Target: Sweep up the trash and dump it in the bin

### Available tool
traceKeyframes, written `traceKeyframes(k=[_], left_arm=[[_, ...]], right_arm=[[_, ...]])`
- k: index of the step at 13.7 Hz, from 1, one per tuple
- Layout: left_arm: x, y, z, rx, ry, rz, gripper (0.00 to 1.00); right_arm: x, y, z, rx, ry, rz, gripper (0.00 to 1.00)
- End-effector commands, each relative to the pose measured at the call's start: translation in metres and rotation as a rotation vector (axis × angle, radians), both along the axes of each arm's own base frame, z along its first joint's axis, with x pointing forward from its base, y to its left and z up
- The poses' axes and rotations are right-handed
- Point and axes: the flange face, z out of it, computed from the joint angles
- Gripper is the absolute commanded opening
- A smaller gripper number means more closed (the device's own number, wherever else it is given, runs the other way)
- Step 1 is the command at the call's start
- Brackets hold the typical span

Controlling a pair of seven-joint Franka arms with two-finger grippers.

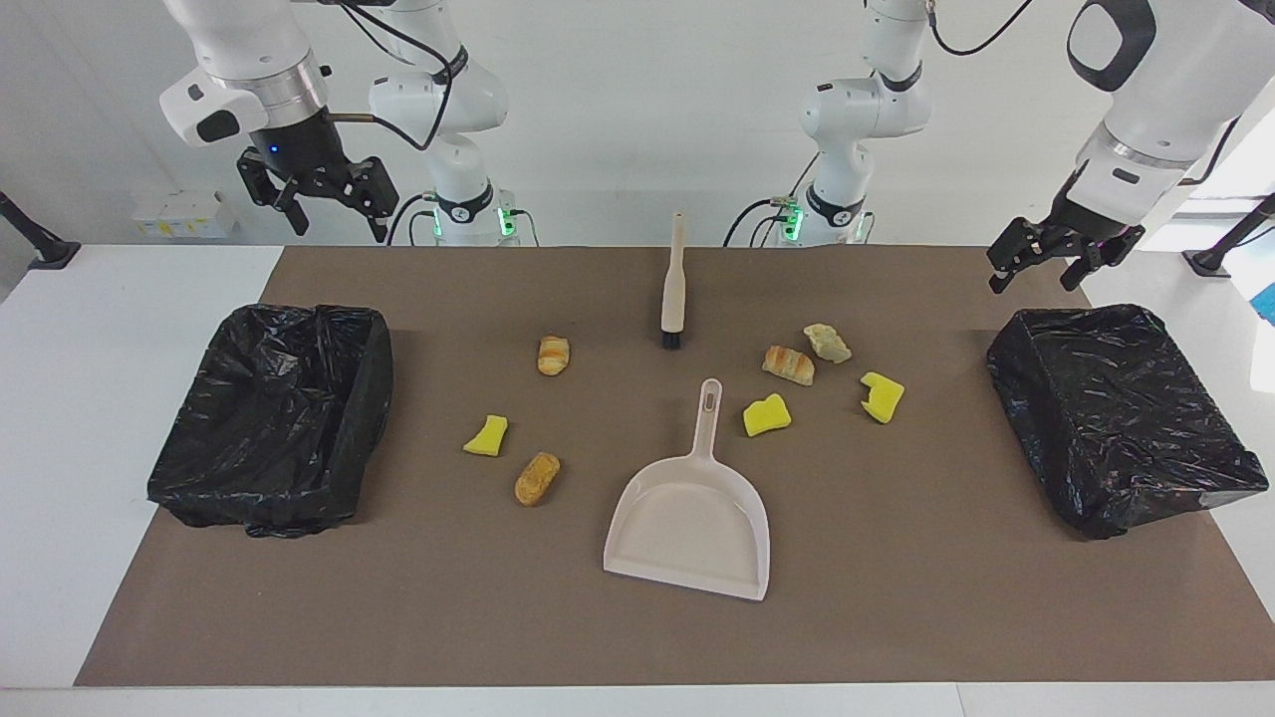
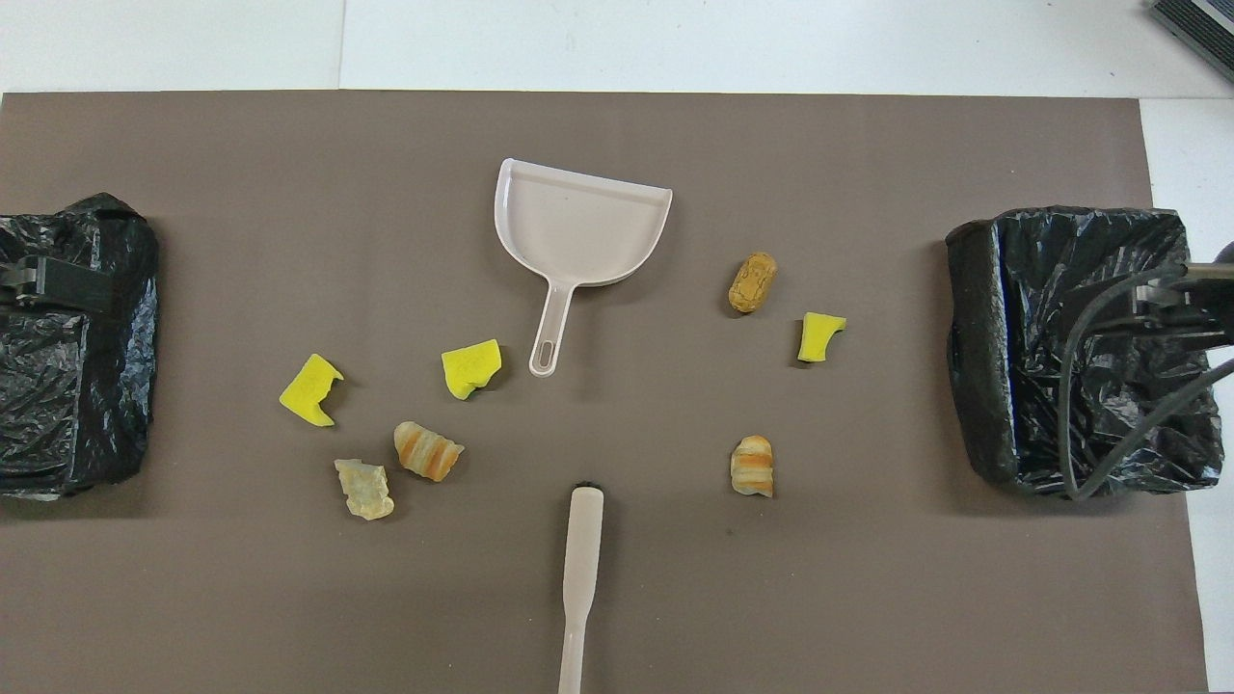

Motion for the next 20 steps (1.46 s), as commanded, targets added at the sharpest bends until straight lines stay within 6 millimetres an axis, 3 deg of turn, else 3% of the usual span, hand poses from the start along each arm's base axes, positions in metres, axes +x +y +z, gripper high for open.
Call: traceKeyframes(k=[1, 6, 11, 15, 18, 20], left_arm=[[-0.001, 0.004, 0.0, -0.009, 0.016, -0.004, 1.0], [-0.008, 0.001, -0.006, -0.01, 0.032, -0.01, 1.0], [-0.015, -0.024, -0.019, -0.122, 0.056, -0.028, 1.0], [-0.028, -0.084, -0.044, -0.119, 0.084, -0.12, 1.0], [-0.037, -0.122, -0.061, -0.117, 0.058, -0.085, 1.0], [-0.05, -0.164, -0.073, -0.113, 0.062, -0.15, 1.0]], right_arm=[[0.014, 0.002, -0.008, 0.031, -0.039, 0.035, 1.0], [0.012, 0.004, -0.024, 0.038, -0.032, 0.023, 1.0], [0.003, 0.003, -0.029, 0.038, -0.016, 0.026, 1.0], [0.002, -0.005, -0.03, 0.038, -0.009, 0.024, 1.0], [0.001, 0.005, -0.032, 0.036, -0.015, -0.014, 1.0], [0.001, 0.011, -0.036, 0.034, -0.016, -0.042, 1.0]])
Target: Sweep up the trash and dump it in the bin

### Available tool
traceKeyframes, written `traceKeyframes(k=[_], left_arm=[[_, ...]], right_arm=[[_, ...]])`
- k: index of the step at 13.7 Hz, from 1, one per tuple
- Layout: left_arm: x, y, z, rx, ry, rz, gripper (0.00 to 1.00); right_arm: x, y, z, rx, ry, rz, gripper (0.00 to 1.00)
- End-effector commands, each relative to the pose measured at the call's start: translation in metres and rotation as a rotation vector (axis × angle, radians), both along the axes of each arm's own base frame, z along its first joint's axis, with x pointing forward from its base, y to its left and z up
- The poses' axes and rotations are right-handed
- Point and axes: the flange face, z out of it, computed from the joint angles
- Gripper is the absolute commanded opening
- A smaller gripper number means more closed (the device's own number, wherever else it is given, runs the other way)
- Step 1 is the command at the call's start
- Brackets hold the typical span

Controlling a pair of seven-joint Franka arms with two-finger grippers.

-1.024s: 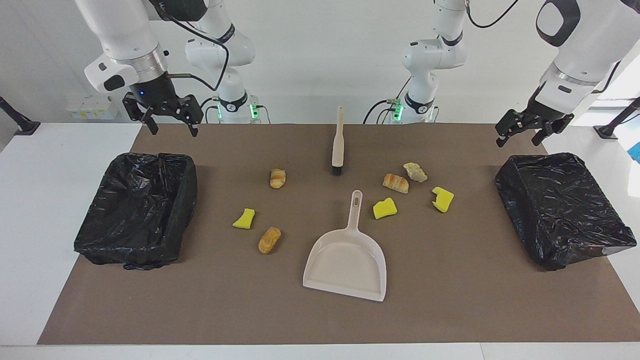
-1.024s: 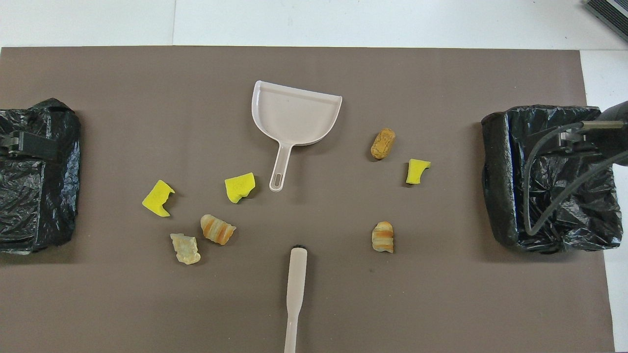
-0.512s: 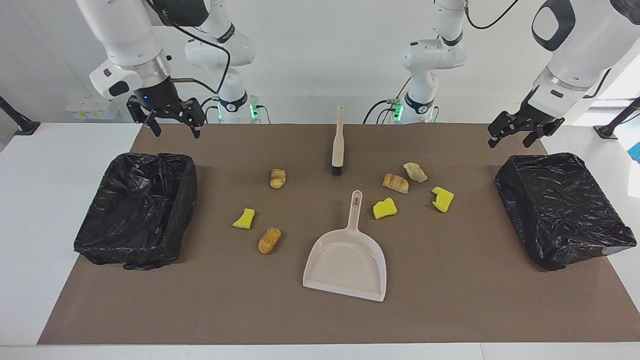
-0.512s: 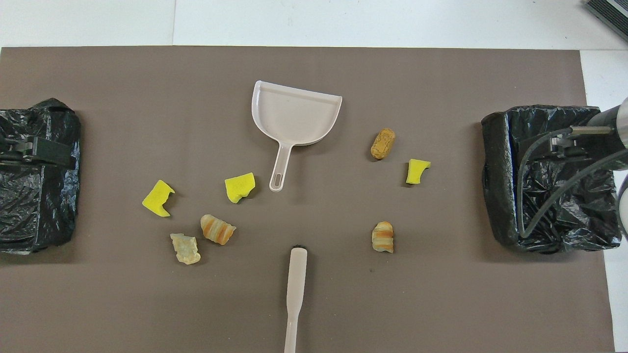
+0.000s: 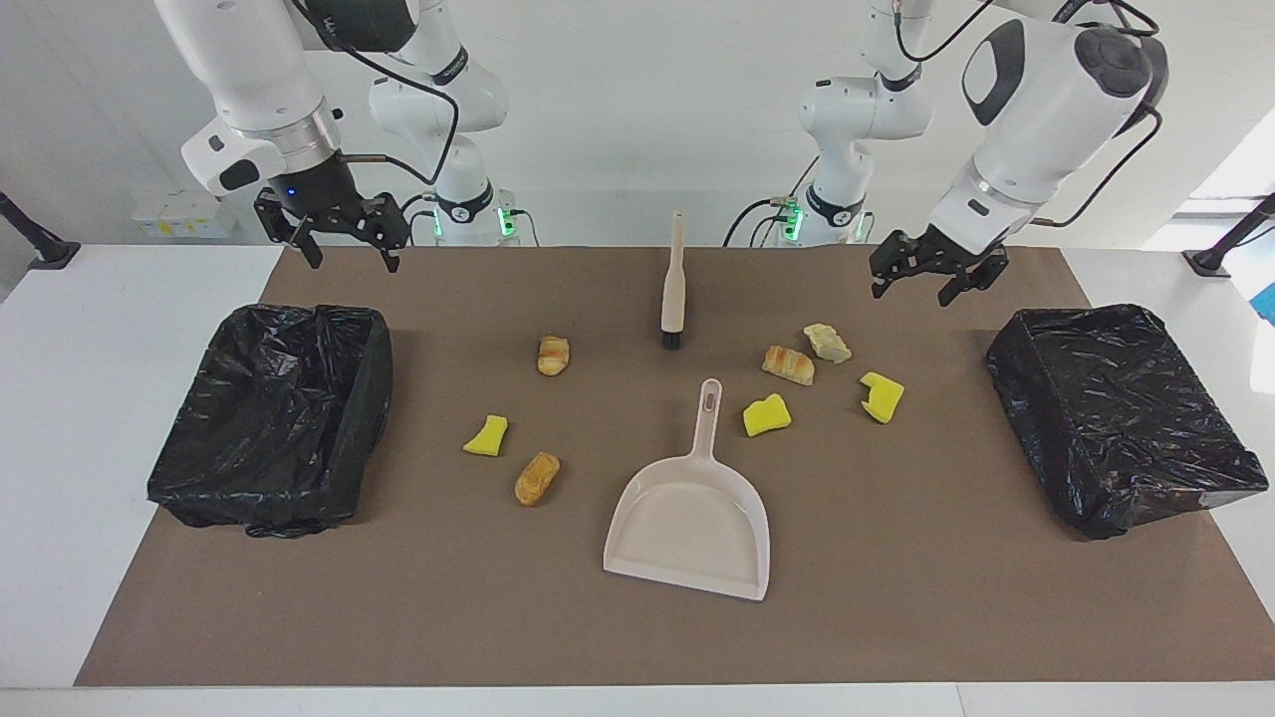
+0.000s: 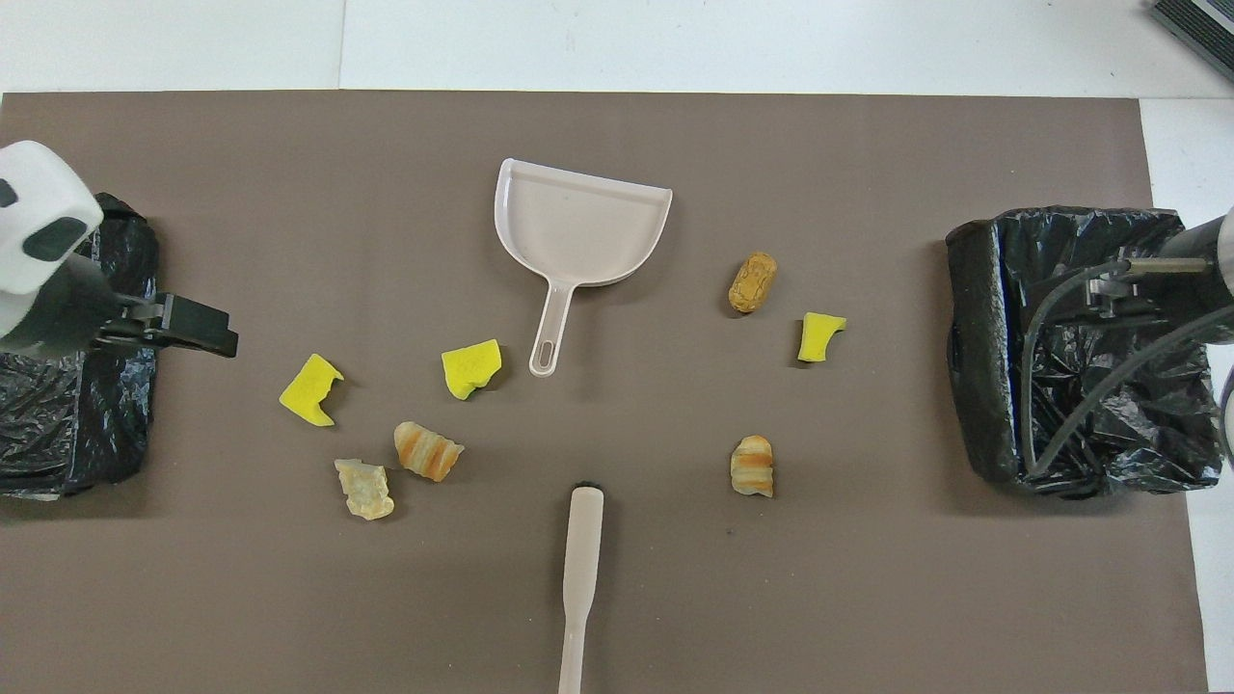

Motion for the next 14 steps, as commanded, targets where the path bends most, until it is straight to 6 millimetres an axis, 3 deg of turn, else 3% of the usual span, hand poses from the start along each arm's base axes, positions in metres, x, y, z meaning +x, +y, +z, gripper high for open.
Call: traceKeyframes(k=[1, 4, 8, 11, 14], left_arm=[[-0.032, -0.04, -0.018, -0.015, -0.034, -0.039, 1.0], [-0.085, -0.078, -0.054, -0.021, -0.076, -0.126, 1.0], [-0.139, -0.136, -0.108, -0.007, -0.052, -0.241, 1.0], [-0.21, -0.193, -0.163, 0.026, -0.019, -0.213, 1.0], [-0.261, -0.212, -0.193, 0.03, -0.03, -0.288, 1.0]], right_arm=[[-0.005, 0.014, -0.004, 0.012, -0.03, -0.023, 1.0], [0.006, 0.047, -0.014, 0.005, -0.06, 0.009, 1.0], [0.03, 0.087, -0.048, -0.001, -0.07, 0.028, 1.0], [0.043, 0.134, -0.083, -0.022, -0.068, 0.046, 1.0], [0.06, 0.187, -0.134, -0.008, -0.103, 0.057, 1.0]])
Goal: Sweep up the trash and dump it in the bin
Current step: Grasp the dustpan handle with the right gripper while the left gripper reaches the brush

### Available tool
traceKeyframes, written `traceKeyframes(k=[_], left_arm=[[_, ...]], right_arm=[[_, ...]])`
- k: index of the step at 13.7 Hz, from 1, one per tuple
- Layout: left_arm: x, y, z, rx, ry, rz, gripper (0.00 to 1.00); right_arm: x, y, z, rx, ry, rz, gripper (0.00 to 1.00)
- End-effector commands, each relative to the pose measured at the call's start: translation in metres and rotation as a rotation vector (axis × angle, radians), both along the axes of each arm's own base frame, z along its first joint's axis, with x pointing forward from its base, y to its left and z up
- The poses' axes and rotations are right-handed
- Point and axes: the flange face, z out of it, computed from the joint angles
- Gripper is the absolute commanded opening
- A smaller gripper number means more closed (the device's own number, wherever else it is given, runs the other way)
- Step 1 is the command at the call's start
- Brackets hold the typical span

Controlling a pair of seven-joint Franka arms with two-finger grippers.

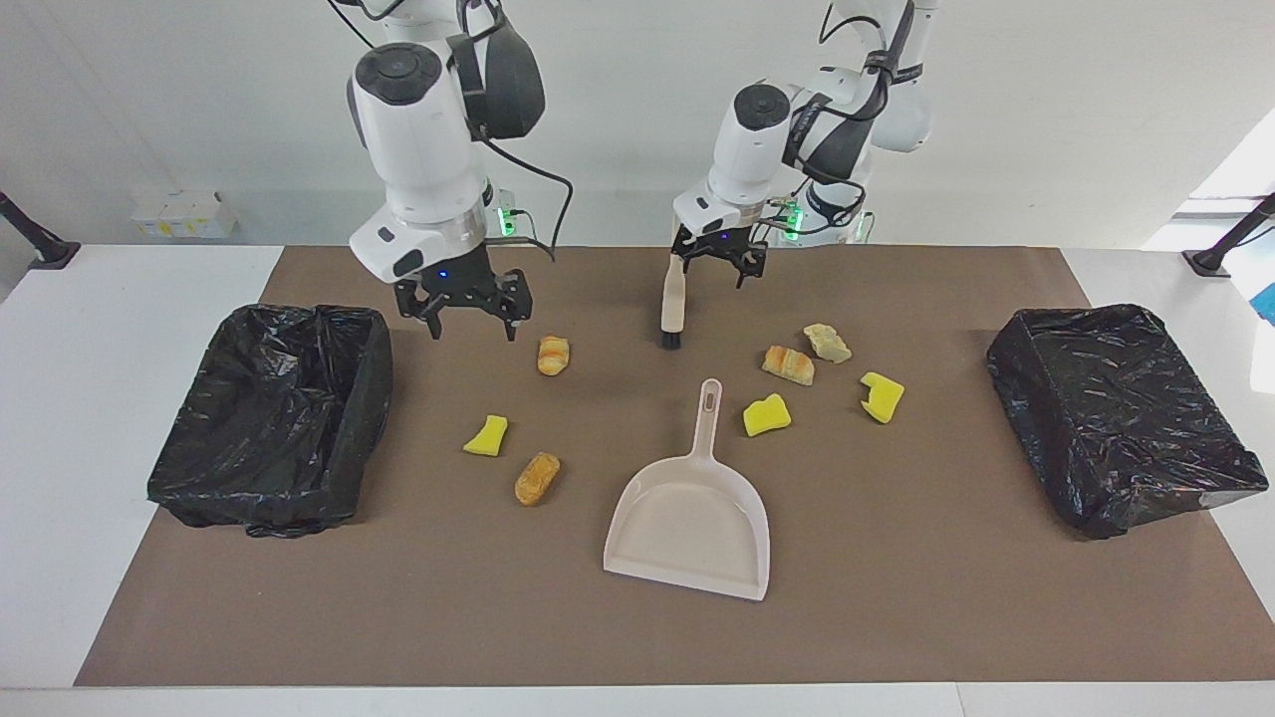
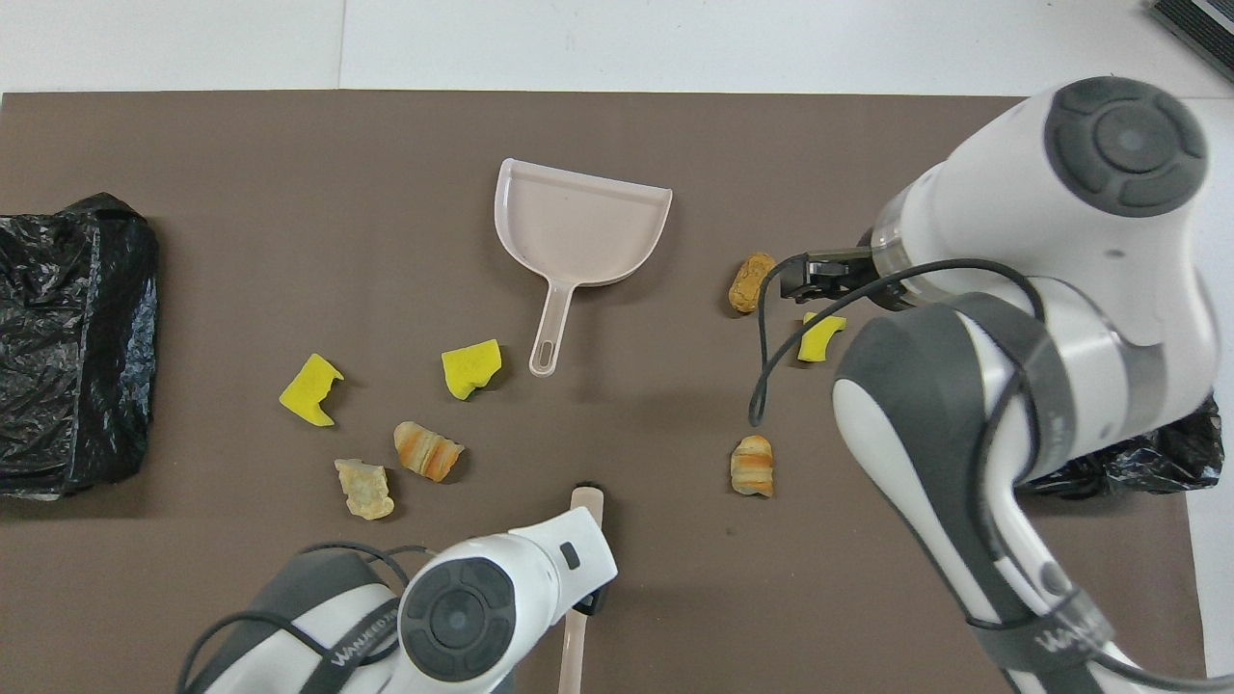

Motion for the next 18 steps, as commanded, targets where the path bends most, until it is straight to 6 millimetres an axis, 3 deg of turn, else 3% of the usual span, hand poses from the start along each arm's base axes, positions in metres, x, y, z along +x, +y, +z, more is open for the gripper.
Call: traceKeyframes(k=[1, 3, 7, 9, 10, 12, 13, 15, 16, 18], left_arm=[[-0.041, -0.003, -0.018, -0.016, -0.015, 0.007, 1.0], [-0.074, -0.011, -0.031, -0.021, -0.024, 0.027, 1.0], [-0.088, -0.017, -0.029, -0.016, -0.023, 0.064, 0.97], [-0.088, -0.016, -0.029, -0.011, -0.019, 0.064, 0.79], [-0.089, -0.016, -0.03, -0.007, -0.017, 0.064, 0.65], [-0.088, -0.016, -0.03, -0.003, -0.014, 0.063, 0.17], [-0.088, -0.014, -0.03, 0.005, -0.01, 0.06, 0.0], [-0.081, -0.01, -0.033, 0.036, 0.002, 0.068, 0.0], [-0.071, -0.003, -0.033, 0.044, -0.005, 0.081, 0.0], [-0.058, 0.006, -0.022, 0.113, 0.016, 0.092, 0.0]], right_arm=[[0.012, 0.044, -0.04, -0.003, -0.026, -0.02, 1.0], [0.012, 0.087, -0.074, -0.028, -0.016, 0.011, 1.0], [0.016, 0.147, -0.114, -0.054, -0.013, 0.022, 1.0], [0.025, 0.167, -0.128, -0.042, -0.028, 0.039, 1.0], [0.03, 0.174, -0.133, -0.021, -0.046, 0.041, 1.0], [0.035, 0.196, -0.139, 0.008, -0.061, 0.063, 1.0], [0.037, 0.205, -0.14, 0.031, -0.08, 0.072, 1.0], [0.038, 0.228, -0.155, 0.062, -0.088, 0.048, 0.99], [0.027, 0.251, -0.161, 0.06, -0.089, 0.056, 0.99], [0.017, 0.263, -0.163, 0.044, -0.081, 0.072, 0.96]])
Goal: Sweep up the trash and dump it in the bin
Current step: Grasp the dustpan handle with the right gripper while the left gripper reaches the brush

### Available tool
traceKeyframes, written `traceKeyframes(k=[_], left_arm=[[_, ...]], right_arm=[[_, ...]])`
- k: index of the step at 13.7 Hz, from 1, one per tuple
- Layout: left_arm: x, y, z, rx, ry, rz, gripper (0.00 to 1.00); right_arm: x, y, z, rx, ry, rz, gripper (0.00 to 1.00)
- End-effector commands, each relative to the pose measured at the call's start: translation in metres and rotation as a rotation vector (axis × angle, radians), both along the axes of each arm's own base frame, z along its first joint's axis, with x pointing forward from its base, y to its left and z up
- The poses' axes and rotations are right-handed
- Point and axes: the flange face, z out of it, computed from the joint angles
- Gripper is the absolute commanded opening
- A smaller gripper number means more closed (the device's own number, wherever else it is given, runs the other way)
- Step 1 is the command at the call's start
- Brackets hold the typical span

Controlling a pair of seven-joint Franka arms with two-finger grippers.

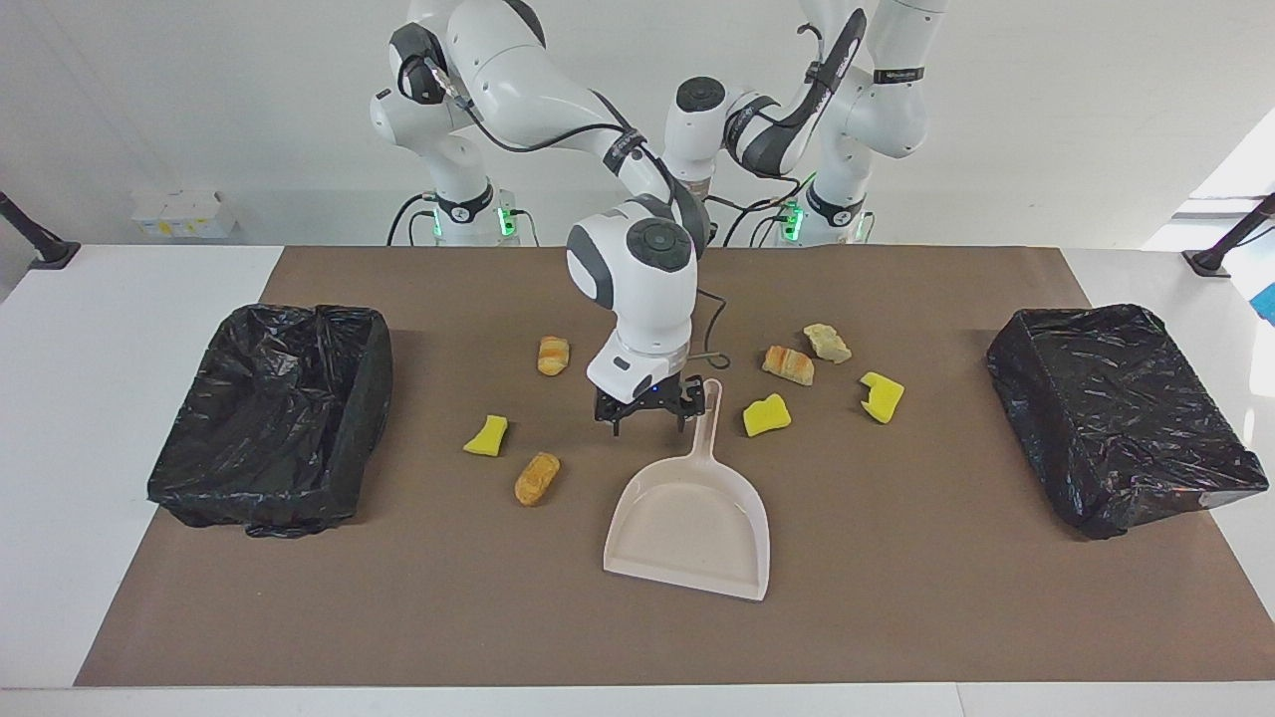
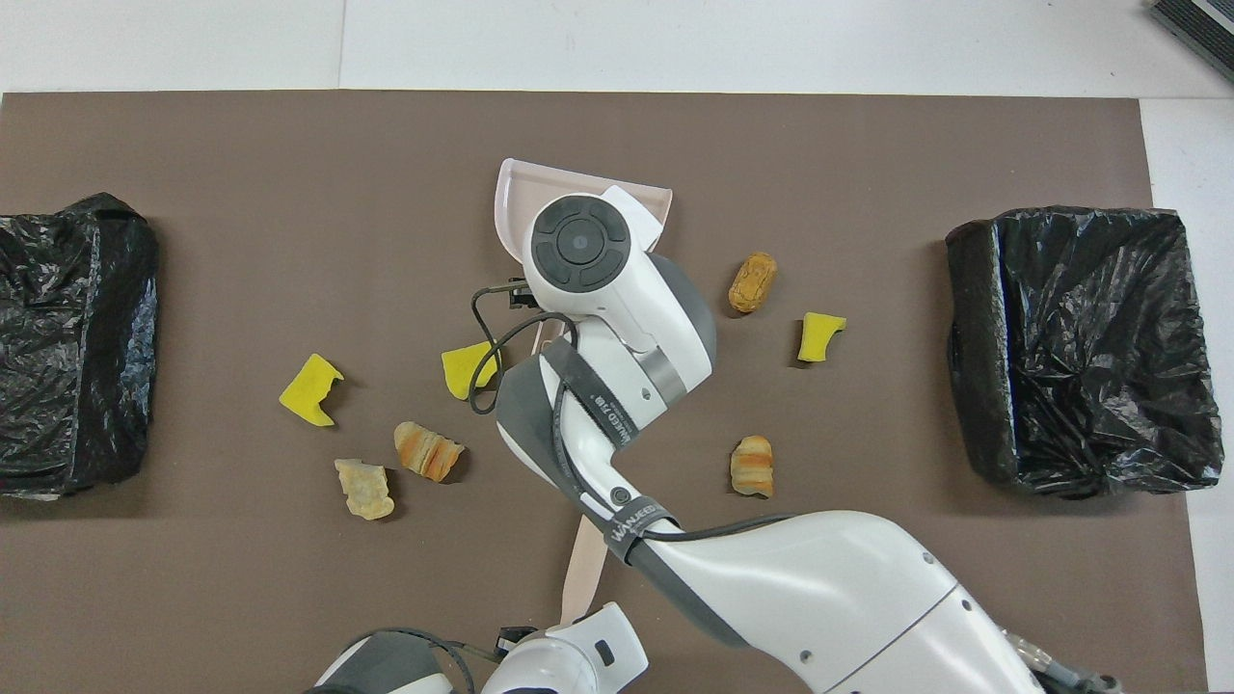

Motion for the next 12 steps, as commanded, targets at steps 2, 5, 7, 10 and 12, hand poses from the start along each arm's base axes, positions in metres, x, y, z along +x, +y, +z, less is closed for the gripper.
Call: traceKeyframes(k=[2, 5, 7, 10, 12], left_arm=[[0.017, 0.03, 0.033, 0.116, 0.01, 0.02, 0.0], [0.002, 0.055, 0.056, 0.154, 0.014, 0.018, 0.0], [0.014, 0.082, 0.074, 0.162, 0.013, 0.067, 0.0], [0.032, 0.123, 0.1, 0.186, 0.03, 0.069, 0.0], [0.052, 0.146, 0.111, 0.185, 0.036, 0.087, 0.0]], right_arm=[[-0.011, 0.029, -0.001, -0.005, -0.018, 0.012, 0.95], [-0.018, 0.028, 0.003, -0.02, -0.006, 0.017, 0.88], [-0.02, 0.032, 0.002, -0.011, -0.009, 0.018, 0.88], [-0.022, 0.029, -0.005, -0.013, 0.0, -0.031, 0.85], [-0.022, 0.028, -0.005, -0.01, 0.001, -0.056, 0.76]])
